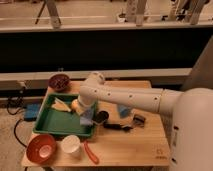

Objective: Place sponge in red bowl

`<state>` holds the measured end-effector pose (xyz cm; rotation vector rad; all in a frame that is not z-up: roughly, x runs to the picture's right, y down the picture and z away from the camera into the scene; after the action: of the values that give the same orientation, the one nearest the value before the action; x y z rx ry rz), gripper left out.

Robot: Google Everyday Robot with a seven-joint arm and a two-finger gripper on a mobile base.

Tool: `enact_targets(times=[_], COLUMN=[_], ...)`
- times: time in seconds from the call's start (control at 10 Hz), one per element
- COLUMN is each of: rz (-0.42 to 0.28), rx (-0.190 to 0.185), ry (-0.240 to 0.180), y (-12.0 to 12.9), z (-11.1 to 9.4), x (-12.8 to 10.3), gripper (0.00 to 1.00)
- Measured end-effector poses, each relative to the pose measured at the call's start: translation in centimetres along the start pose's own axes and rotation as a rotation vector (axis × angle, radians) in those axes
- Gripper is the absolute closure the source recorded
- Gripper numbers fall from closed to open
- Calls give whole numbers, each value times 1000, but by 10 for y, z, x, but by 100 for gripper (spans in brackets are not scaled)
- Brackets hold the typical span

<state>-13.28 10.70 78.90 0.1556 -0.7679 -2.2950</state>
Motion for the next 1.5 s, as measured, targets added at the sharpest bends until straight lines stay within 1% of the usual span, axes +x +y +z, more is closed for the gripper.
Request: enact_targets(times=[0.2,0.3,0.4,0.5,0.6,0.9,1.1,1.5], rz=[-1,-1,7,6,0,-16,-22,-52], rx=[3,5,8,10,11,25,32,41], ry=[5,8,8,7,7,13,16,16], y=[-2,-2,-3,-3,-5,-13,-13,-24], z=[-7,-4,1,4,3,-14,-18,-28], x=[2,0,-3,-6,-6,1,0,5], gripper=[90,89,86,87,91,91,91,91])
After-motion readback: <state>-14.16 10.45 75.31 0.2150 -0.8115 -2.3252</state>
